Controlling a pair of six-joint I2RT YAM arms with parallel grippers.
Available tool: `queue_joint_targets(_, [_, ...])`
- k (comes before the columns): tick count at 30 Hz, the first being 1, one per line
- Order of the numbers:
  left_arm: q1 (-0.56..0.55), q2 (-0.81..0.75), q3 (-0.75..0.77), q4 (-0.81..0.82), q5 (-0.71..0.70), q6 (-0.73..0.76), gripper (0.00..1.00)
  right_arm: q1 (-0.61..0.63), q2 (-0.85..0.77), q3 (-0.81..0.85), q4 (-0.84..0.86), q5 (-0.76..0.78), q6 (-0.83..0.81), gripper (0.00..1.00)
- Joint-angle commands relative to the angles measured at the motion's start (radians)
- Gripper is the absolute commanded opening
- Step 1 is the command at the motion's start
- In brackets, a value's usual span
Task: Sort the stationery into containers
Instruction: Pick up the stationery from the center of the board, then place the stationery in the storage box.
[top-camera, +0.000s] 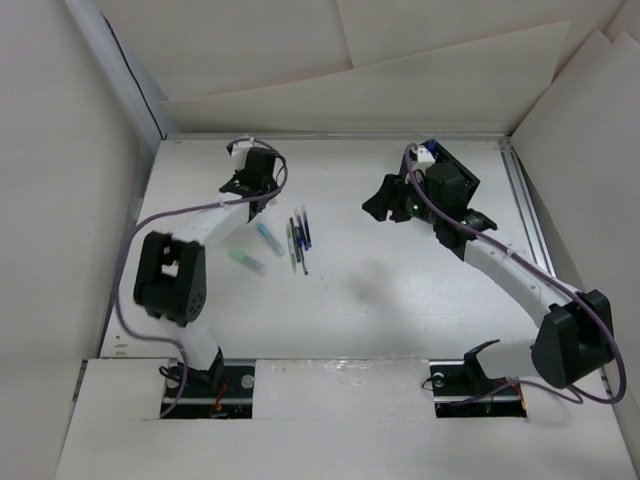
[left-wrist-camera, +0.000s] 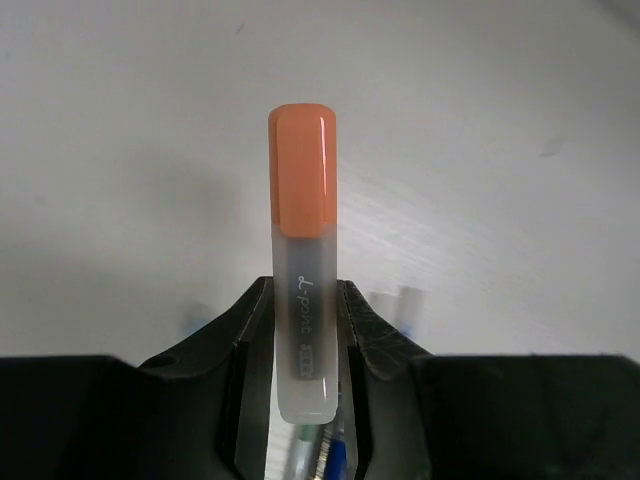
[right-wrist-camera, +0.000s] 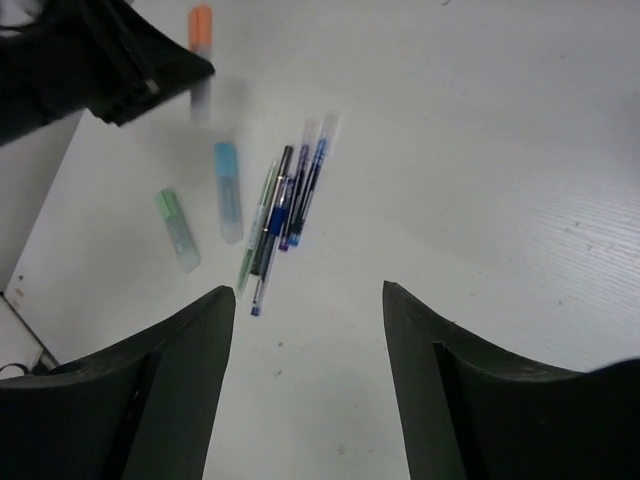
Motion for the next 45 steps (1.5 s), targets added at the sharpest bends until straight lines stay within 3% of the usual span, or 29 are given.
queue_joint_targets(1, [-0.013, -0.251, -0.098, 0.194, 0.143, 0.023, 0.0, -0.009, 0.001, 0.029, 0.092, -0.085, 0.029, 0.68])
queue_joint_targets(9, [-0.036, -0.46, -0.471, 0.531, 0.542, 0.082, 0.0, -0.01, 0.152, 0.164, 0.136, -0.273, 0.076, 0.76])
queue_joint_targets(16, [-0.143, -0.529, -0.585, 0.623, 0.576, 0.158, 0.0, 0.049, 0.288, 0.234, 0.205, -0.31, 0.139, 0.82])
queue_joint_targets(27, [-0.152, -0.548, -0.634, 0.68, 0.642, 0.187, 0.0, 0.09, 0.434, 0.316, 0.205, -0.3, 0.17, 0.82])
queue_joint_targets(39, [-0.162, -0.508, -0.634, 0.689, 0.681, 0.206, 0.0, 0.119, 0.531, 0.379, 0.214, -0.319, 0.189, 0.5])
queue_joint_targets(40, [-0.162, -0.508, -0.634, 0.689, 0.681, 0.215, 0.0, 0.119, 0.54, 0.379, 0.223, -0.329, 0.189, 0.38])
queue_joint_targets(43, [-0.162, -0.499, -0.625, 0.689, 0.67, 0.215, 0.04, 0.119, 0.54, 0.379, 0.223, -0.329, 0.189, 0.18])
queue_joint_targets(45, [-0.162, -0.499, -0.625, 0.689, 0.661, 0.215, 0.11, 0.119, 0.528, 0.367, 0.223, -0.307, 0.189, 0.13])
